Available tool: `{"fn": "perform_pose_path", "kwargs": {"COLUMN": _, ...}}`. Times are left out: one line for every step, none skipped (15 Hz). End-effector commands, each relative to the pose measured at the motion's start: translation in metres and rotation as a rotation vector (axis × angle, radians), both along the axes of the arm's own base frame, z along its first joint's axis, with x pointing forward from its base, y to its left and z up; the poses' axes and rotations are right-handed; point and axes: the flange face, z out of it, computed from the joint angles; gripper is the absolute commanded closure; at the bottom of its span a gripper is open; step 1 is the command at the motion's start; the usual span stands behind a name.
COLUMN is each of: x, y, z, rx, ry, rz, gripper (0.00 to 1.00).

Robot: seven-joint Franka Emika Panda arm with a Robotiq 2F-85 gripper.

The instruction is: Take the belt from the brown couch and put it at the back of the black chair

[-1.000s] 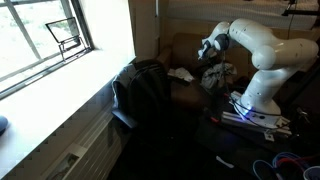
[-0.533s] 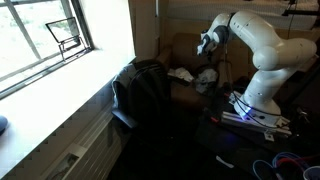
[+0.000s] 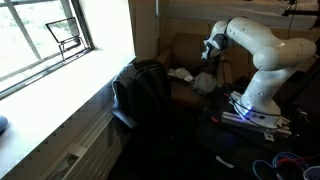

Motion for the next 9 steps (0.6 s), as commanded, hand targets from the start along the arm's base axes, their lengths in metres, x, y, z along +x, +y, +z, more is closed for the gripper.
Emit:
{"fn": "perform_pose_path", "kwargs": {"x": -0.011, "y": -0.005, "z": -0.010, "rx": -0.035, "ry": 0.014, "rz": -0.037, "gripper": 0.00}}
{"fn": "perform_pose_path", "kwargs": {"x": -0.017, "y": -0.007, "z": -0.018, "rx": -0.051, "ry": 0.019, "rz": -0.046, "gripper": 0.00}}
{"fn": "perform_pose_path", "kwargs": {"x": -0.013, "y": -0.006, "z": -0.017, "rx": -0.051, "ry": 0.014, "rz": -0.041, "gripper": 0.00}}
{"fn": "perform_pose_path", "kwargs": {"x": -0.010, "y": -0.005, "z": -0.015, "rx": -0.050, "ry": 0.010, "rz": -0.040, "gripper": 0.00}}
{"fn": "perform_pose_path", "kwargs": {"x": -0.006, "y": -0.003, "z": -0.014, "rx": -0.042, "ry": -0.002, "rz": -0.048, "gripper": 0.25}}
{"fn": "perform_pose_path", "kwargs": {"x": -0.006, "y": -0.003, "z": -0.014, "rx": -0.050, "ry": -0.005, "rz": -0.044, "gripper": 0.26}}
{"fn": "perform_pose_path", "kwargs": {"x": -0.004, "y": 0.000, "z": -0.016, "rx": -0.049, "ry": -0.007, "rz": -0.037, "gripper": 0.34}}
{"fn": "perform_pose_path", "kwargs": {"x": -0.004, "y": 0.000, "z": -0.015, "rx": -0.056, "ry": -0.003, "rz": -0.033, "gripper": 0.40}}
{"fn": "perform_pose_path", "kwargs": {"x": -0.002, "y": 0.001, "z": -0.015, "rx": -0.060, "ry": -0.002, "rz": -0.027, "gripper": 0.48}}
